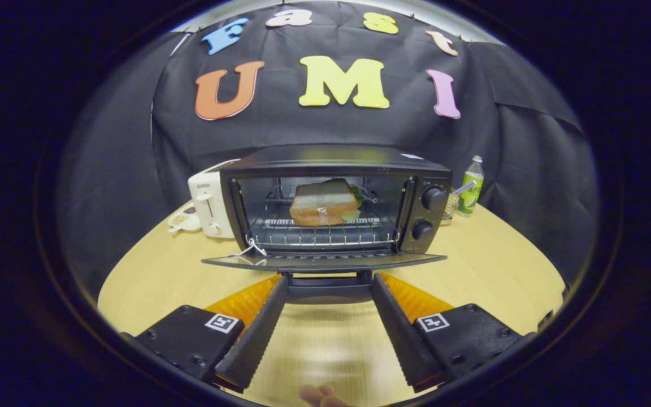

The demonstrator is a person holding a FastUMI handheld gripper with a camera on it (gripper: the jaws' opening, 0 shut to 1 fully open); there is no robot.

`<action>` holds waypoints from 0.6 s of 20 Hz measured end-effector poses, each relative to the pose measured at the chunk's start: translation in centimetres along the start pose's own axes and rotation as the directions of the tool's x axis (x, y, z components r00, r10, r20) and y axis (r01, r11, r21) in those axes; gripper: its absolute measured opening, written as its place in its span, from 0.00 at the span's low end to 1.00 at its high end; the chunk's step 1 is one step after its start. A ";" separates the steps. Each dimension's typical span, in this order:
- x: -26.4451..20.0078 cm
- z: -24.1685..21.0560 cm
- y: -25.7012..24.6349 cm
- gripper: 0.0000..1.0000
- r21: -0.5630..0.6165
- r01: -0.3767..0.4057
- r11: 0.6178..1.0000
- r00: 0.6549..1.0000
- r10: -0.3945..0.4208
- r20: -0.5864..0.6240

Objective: Open the toaster oven, put the food inside, and close the toaster oven door.

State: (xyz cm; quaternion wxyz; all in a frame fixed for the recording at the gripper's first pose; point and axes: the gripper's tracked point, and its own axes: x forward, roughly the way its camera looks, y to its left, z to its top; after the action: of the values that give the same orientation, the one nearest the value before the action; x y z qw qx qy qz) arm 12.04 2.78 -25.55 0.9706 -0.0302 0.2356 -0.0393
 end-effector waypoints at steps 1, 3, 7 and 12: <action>0.1 0.7 0.0 0.99 0.009 -0.003 1.000 1.000 0.003 0.028; 0.3 1.7 0.1 0.99 0.011 -0.007 1.000 0.997 0.006 0.077; 0.7 3.3 0.2 0.99 0.016 -0.012 1.000 0.990 0.010 0.143; 1.8 5.6 0.3 0.99 0.025 -0.012 1.000 0.973 0.006 0.229</action>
State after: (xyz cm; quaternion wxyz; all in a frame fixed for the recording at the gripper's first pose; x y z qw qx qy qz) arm 16.17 3.19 -21.43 0.9918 -0.0204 0.1217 -0.0342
